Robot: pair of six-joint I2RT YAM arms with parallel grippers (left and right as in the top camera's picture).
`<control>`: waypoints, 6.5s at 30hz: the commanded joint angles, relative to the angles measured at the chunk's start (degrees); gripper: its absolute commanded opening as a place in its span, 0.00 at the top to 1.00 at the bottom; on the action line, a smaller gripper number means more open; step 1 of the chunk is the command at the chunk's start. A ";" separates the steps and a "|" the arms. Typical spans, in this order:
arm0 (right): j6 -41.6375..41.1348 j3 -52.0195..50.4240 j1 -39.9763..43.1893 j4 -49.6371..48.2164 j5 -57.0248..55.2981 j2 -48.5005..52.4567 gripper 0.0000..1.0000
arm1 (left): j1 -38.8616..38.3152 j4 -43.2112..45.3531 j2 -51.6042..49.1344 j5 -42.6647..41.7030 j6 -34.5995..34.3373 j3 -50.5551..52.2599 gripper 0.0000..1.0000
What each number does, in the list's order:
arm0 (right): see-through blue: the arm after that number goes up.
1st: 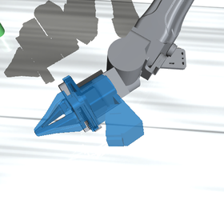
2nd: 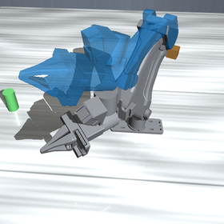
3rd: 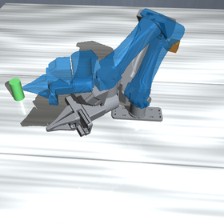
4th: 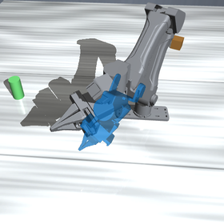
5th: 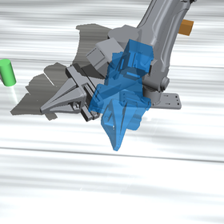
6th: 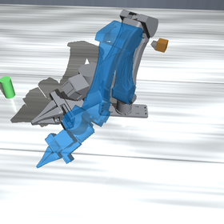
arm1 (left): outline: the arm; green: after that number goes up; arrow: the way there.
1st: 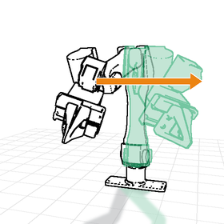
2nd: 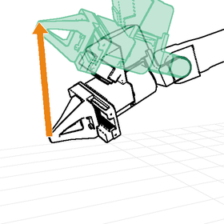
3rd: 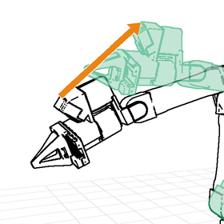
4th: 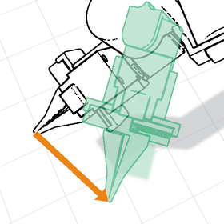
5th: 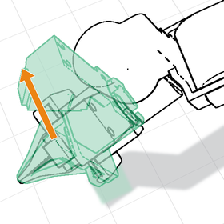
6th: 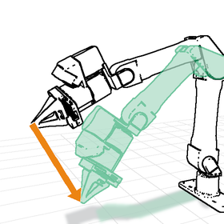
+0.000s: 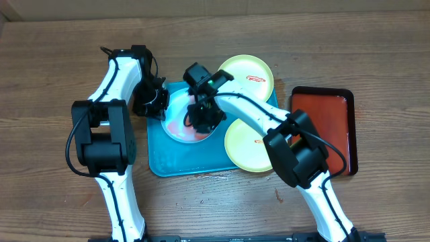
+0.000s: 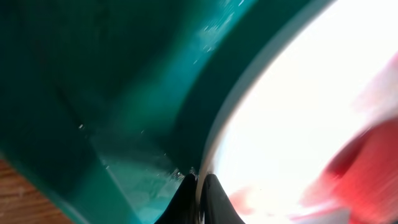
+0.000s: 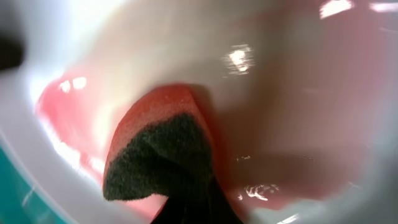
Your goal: Clean dirty plates on tray and stack at the side
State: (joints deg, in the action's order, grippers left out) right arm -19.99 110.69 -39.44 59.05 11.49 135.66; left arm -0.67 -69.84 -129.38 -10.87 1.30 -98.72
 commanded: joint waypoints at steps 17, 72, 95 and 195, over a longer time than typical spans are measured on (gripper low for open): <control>-4.24 0.37 0.63 -18.45 -3.82 1.75 0.96 | -0.11 0.92 -1.09 3.37 -0.66 0.52 0.96; 10.75 3.85 0.11 5.16 19.04 4.66 0.96 | -0.11 0.94 -1.09 3.39 -0.63 0.52 0.96; 11.08 4.33 18.62 12.81 16.63 -25.38 0.96 | 0.00 2.14 11.89 3.48 1.07 0.50 0.96; 11.47 4.31 29.35 17.75 11.06 -26.58 0.96 | 40.15 16.41 27.50 -5.11 -11.58 22.71 0.96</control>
State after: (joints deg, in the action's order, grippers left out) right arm -8.75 114.32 -10.22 77.14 22.46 109.89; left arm 37.04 -56.29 -102.98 -7.01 -11.75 -81.38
